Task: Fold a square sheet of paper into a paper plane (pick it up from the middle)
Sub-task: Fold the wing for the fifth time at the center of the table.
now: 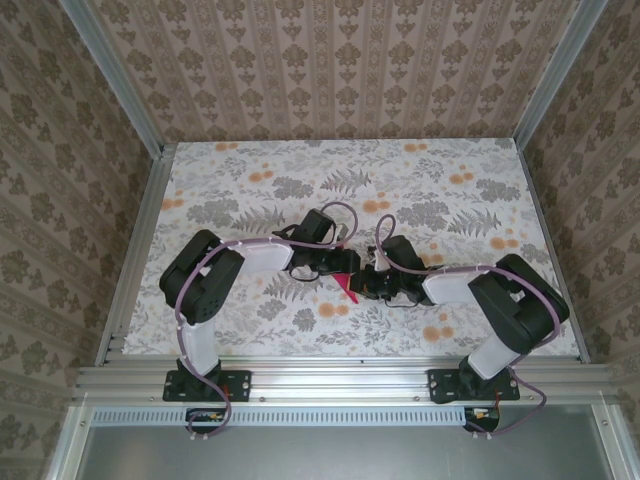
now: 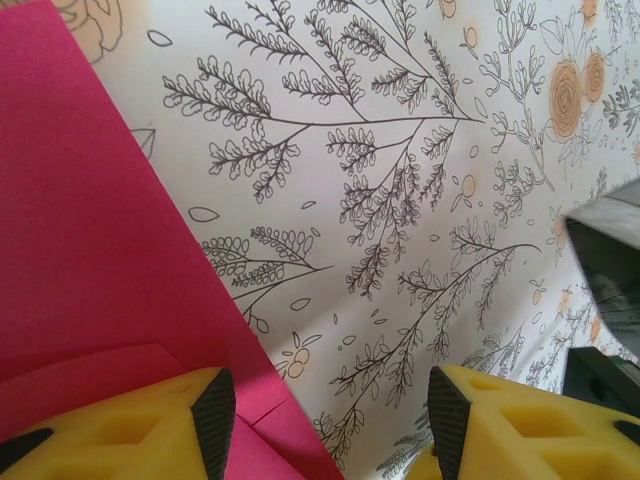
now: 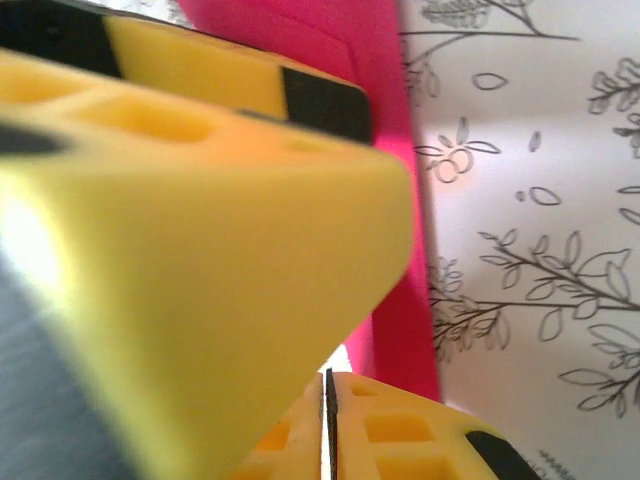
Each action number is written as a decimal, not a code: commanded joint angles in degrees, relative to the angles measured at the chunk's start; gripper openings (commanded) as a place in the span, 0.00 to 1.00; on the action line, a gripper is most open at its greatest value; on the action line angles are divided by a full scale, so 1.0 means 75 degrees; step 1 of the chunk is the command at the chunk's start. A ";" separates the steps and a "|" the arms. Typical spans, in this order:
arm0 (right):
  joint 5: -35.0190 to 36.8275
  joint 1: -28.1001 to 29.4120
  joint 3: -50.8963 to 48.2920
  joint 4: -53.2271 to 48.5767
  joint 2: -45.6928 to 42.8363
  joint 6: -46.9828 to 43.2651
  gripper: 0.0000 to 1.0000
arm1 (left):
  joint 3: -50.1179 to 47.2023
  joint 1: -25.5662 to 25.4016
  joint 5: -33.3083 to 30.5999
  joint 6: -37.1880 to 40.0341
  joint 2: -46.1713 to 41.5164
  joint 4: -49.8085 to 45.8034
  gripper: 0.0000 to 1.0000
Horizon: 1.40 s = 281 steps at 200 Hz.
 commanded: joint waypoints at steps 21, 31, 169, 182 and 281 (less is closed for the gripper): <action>-0.0384 -0.0037 0.0038 0.0129 0.0433 0.0119 0.10 | 0.0129 -0.0021 0.0158 0.0232 0.0248 -0.0323 0.57; -0.0358 -0.0038 -0.0038 0.0134 0.0434 0.0122 0.11 | 0.0137 -0.0021 0.0158 0.0232 0.0237 -0.0324 0.57; -0.0035 -0.0035 -0.0694 -0.1223 -0.0268 -0.0203 0.11 | 0.0177 -0.0003 0.0075 0.0221 0.0341 -0.0471 0.57; 0.0076 -0.0035 -0.0681 -0.1501 -0.0339 -0.0288 0.11 | 0.0177 -0.0009 0.0082 0.0220 0.0353 -0.0476 0.57; 0.0161 0.0127 0.0533 -0.2251 -0.1231 -0.0386 0.10 | 0.0223 -0.0020 0.0169 0.0229 0.0365 -0.0465 0.57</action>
